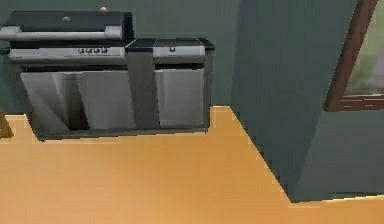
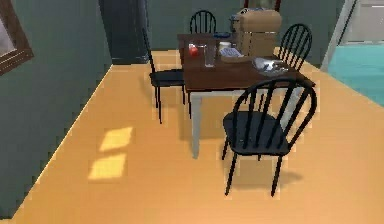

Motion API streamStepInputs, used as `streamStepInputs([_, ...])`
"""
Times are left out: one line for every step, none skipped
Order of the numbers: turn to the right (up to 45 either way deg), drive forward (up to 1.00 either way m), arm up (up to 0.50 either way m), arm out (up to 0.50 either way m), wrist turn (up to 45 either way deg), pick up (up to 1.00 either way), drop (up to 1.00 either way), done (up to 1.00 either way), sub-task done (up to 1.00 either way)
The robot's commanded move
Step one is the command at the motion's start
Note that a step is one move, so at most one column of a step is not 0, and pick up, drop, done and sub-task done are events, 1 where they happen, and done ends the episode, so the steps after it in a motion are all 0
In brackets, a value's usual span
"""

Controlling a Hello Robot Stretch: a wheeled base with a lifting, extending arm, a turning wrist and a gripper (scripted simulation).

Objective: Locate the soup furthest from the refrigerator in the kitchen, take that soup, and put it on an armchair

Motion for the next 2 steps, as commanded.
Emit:
streamStepInputs([0.0,0.25,0.0,0.0,0.0,0.0,0.0,0.0,0.0])
streamStepInputs([-45.0,0.0,0.0,0.0,0.0,0.0,0.0,0.0,0.0])
